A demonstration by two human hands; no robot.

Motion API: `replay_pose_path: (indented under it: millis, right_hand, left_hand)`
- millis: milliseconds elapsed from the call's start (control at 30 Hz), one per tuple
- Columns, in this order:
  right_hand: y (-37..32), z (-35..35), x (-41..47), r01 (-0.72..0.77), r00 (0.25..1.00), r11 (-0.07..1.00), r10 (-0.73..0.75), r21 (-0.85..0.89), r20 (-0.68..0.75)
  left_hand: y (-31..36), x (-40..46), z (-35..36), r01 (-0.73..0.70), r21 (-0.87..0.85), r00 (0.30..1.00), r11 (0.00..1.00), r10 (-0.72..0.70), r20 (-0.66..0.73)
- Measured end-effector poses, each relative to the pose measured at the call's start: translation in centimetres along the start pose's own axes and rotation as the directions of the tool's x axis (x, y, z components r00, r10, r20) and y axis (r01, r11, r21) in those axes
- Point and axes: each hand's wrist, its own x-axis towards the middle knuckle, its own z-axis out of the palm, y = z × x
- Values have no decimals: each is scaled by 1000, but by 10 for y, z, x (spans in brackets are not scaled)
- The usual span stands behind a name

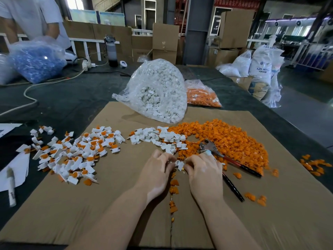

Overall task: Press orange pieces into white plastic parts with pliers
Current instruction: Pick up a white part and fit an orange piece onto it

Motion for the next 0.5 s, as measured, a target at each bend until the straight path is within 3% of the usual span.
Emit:
replay_pose_path:
  millis: [167,333,500]
  right_hand:
    - [-3,-4,0,43,997,973,-27,227,-73]
    - [0,-7,1,-12,999,885,25,466,-22]
    - [1,-7,3,-43,998,848,58,528,-12]
  left_hand:
    - [-2,-1,0,-9,-17,1000,1000,9,2]
    - [-1,-4,-1,-16,7,999,1000,16,-27]
    - [1,-6,-3,-22,-86,992,996,11,-124]
